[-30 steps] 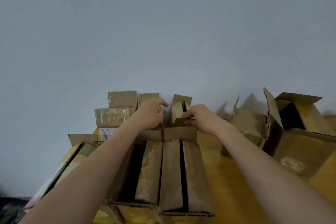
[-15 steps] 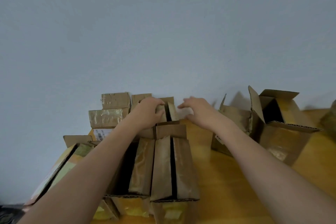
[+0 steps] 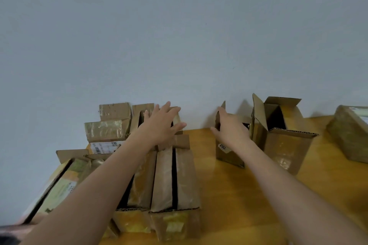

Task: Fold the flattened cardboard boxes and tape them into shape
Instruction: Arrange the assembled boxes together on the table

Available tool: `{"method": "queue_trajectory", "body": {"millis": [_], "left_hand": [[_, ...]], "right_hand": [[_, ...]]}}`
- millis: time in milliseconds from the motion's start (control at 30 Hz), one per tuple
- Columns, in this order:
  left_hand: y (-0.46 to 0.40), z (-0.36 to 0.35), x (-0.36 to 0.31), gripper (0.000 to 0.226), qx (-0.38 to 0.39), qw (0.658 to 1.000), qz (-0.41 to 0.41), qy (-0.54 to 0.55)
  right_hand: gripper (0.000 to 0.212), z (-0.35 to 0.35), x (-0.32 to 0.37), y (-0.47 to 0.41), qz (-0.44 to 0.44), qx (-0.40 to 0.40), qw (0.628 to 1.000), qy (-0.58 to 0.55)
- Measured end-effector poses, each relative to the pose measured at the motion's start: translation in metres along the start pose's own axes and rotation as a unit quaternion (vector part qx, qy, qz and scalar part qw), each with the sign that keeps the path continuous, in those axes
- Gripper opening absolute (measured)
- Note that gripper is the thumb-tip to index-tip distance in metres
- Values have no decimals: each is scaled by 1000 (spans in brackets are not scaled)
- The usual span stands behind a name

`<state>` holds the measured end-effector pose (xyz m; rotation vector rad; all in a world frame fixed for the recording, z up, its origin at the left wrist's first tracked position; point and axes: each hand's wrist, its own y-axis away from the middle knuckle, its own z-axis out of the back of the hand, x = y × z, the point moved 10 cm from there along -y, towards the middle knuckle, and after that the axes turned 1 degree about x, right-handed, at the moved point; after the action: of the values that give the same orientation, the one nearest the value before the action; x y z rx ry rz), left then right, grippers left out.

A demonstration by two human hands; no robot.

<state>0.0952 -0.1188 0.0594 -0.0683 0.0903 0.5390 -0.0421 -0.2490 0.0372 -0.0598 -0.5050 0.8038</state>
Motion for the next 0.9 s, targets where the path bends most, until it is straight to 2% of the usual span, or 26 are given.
{"method": "queue_trajectory", "body": {"millis": [133, 300, 433, 467, 533, 600, 667, 733, 800, 833, 900], "left_hand": [[-4, -9, 4, 64, 7, 1000, 4, -2], [-9, -14, 4, 58, 9, 1000, 1, -7], [-11, -13, 3, 52, 1, 1000, -10, -2], [-11, -12, 1, 52, -3, 1000, -13, 0], [-11, -4, -10, 51, -23, 999, -31, 11], [-10, 9, -35, 50, -61, 995, -73, 40], [-10, 20, -69, 48, -81, 986, -116, 88], [-11, 23, -107, 46, -71, 976, -147, 147], [-13, 19, -146, 44, -38, 963, -172, 206], [-15, 13, -164, 42, -13, 955, -179, 237], [-22, -4, -194, 35, 42, 942, -180, 281]], "right_hand": [[62, -1, 7, -8, 10, -24, 996, -83], [61, -21, 45, -18, 73, 8, 980, -184], [56, -46, 68, -17, 100, 112, 961, -232], [52, -44, 68, -17, 99, 115, 956, -250], [47, -20, 58, -17, 90, 46, 957, -270], [42, 25, 37, -11, 78, -84, 970, -213], [40, 73, 6, 3, 30, -196, 978, -66], [44, 111, -33, 18, -61, -223, 970, 74], [52, 125, -92, 29, -194, -152, 964, 102], [55, 122, -119, 35, -251, -91, 960, 77], [59, 104, -154, 50, -295, 26, 955, -29]]}}
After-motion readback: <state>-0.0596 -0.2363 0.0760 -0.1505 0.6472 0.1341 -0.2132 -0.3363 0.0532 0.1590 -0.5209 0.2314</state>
